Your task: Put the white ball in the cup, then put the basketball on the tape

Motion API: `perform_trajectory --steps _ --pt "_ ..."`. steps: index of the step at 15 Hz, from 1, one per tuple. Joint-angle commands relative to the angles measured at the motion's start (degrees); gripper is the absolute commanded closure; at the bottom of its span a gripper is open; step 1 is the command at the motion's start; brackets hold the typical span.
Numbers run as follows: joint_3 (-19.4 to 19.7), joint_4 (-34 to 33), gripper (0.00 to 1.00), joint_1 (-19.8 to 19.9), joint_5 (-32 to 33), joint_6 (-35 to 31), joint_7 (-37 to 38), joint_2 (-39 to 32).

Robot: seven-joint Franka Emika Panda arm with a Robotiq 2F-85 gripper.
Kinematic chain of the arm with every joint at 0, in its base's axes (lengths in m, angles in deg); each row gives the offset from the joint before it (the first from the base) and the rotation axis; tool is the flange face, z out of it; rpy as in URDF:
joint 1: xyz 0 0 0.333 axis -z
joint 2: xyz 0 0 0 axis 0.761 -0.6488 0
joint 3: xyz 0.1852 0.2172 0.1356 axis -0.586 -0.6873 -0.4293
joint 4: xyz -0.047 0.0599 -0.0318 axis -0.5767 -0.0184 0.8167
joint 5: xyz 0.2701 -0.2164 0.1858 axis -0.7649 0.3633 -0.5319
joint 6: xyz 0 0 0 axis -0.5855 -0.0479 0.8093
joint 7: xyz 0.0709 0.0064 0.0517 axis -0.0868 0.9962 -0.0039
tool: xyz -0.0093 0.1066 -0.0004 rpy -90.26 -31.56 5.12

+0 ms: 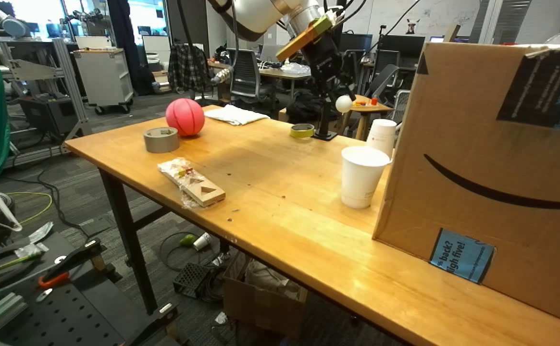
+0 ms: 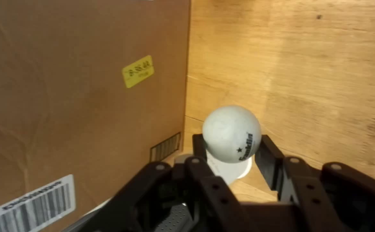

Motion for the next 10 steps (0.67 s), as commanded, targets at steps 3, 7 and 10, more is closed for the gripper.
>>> perform_trajectory --steps 3,7,10 --pt "1.8 4.9 0.82 1.6 11.9 -0.4 6.9 2.5" --pt "1.9 8.9 0.82 4.3 16.1 -0.6 11.2 3.9" --pt "1.7 12.5 0.82 6.0 18.4 -1.0 13.9 6.1"
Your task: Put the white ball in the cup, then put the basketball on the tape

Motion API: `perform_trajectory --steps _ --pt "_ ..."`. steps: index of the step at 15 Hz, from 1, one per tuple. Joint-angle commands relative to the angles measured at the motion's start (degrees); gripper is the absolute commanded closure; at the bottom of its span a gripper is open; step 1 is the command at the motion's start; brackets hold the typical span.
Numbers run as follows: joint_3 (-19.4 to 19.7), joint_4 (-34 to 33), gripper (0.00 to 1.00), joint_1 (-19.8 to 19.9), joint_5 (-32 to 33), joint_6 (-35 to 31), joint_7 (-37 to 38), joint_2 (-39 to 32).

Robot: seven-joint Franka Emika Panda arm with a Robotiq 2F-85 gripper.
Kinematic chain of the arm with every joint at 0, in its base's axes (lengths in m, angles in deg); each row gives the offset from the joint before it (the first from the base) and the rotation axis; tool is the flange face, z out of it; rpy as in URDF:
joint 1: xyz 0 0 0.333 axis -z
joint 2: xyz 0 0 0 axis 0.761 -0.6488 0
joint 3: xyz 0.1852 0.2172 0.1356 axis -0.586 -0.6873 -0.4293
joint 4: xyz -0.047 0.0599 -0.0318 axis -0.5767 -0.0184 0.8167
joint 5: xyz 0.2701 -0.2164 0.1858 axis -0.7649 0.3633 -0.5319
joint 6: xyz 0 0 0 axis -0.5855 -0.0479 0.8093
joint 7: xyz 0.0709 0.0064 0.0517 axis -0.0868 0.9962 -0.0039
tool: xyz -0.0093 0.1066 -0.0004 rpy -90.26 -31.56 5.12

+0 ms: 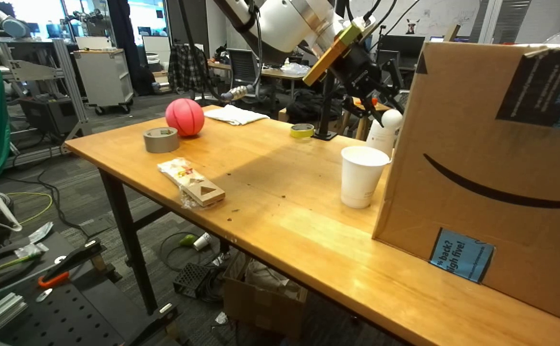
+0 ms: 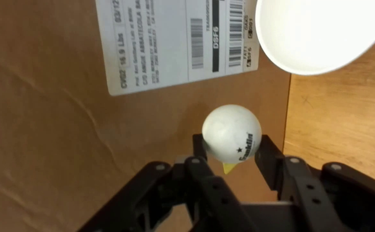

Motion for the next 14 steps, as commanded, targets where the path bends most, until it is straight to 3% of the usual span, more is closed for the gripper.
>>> perform_trajectory --steps 1,14 --pt "-0.4 6.6 0.82 1.6 4.0 -1.3 4.2 5.6" --pt "-3.5 20.3 0.82 2.0 6.5 -2.1 10.2 15.0"
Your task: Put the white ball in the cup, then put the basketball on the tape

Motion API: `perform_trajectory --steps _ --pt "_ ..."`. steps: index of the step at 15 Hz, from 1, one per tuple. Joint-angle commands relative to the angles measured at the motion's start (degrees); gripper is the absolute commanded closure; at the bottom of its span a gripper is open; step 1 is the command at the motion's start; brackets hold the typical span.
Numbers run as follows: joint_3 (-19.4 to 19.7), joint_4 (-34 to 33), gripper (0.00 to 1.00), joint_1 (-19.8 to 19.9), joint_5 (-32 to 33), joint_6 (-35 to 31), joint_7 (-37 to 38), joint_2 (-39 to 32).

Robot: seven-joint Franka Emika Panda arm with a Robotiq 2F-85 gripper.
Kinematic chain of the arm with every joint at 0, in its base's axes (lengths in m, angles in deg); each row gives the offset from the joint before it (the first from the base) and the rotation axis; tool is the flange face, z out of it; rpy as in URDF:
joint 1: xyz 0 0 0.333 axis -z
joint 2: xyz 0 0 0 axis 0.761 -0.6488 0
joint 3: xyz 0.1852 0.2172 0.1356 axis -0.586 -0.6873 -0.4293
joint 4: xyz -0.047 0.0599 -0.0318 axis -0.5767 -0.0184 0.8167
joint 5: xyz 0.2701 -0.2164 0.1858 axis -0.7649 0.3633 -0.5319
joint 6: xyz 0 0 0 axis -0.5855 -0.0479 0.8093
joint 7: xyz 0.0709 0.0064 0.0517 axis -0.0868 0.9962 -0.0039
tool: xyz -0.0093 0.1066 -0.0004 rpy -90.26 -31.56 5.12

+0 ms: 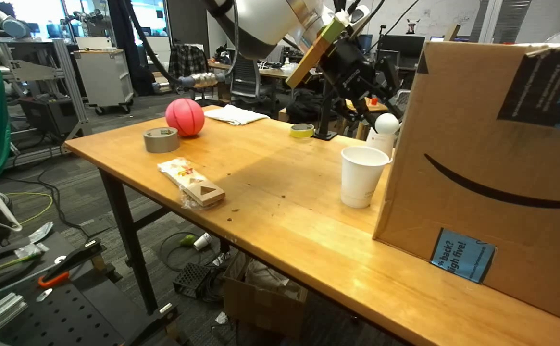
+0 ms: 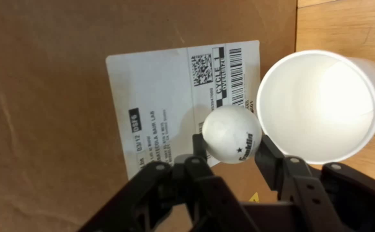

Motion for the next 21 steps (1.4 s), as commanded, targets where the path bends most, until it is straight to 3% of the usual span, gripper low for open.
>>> perform_trajectory --steps 1,8,21 --pt "-2.7 5.8 0.82 0.3 1.9 -1.4 2.5 4.0" --pt "-6.0 7.8 0.82 -0.1 1.5 -1.1 3.4 4.6" --pt "-5.8 6.7 0.82 1.3 0.7 -2.3 2.8 3.7"
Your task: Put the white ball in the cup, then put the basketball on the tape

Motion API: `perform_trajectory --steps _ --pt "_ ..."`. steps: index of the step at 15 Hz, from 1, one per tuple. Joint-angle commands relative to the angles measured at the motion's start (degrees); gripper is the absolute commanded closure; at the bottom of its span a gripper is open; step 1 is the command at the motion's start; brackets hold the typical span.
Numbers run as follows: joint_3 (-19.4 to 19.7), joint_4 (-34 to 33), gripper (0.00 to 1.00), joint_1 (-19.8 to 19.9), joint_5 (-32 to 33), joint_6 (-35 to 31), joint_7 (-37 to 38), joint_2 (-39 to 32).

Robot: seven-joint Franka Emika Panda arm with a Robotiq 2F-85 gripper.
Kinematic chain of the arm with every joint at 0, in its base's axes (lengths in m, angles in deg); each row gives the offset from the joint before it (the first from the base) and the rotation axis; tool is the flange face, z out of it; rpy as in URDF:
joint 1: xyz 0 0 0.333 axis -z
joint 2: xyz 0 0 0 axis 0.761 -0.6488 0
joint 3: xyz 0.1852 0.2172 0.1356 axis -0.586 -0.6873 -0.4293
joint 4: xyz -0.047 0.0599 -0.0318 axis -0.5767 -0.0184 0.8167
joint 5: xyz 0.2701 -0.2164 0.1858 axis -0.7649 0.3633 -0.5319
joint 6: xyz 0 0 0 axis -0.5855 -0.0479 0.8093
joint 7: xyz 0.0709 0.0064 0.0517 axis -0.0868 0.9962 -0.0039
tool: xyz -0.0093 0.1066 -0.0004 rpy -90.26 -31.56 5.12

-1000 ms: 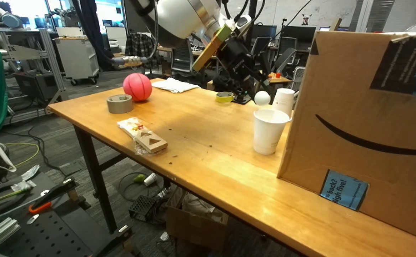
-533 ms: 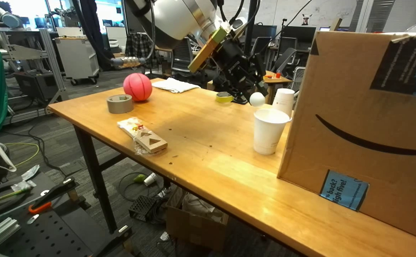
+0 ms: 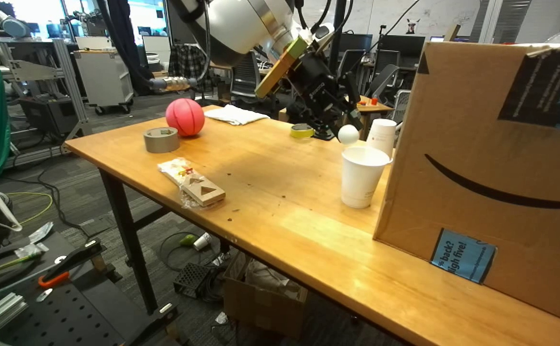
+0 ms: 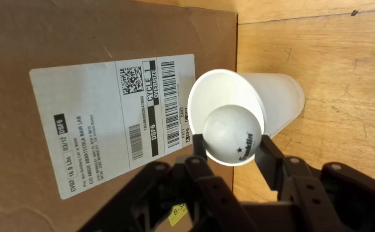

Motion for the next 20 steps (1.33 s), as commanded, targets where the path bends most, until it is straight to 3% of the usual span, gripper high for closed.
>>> perform_trajectory --steps 1,14,15,17,20 --pt "-0.1 0.5 0.82 1.1 0.5 -2.1 0.1 1.2" --pt "0.3 -1.4 0.8 2.4 0.1 -6.0 -0.6 -0.5" --pt "0.4 -1.4 0.32 2.4 0.1 -6.1 -0.4 -0.5" --pt "0.5 -1.4 0.24 2.5 0.1 -6.4 -0.3 -0.4" --pt "0.6 -1.1 0.02 2.5 0.2 -6.9 0.0 -0.1"
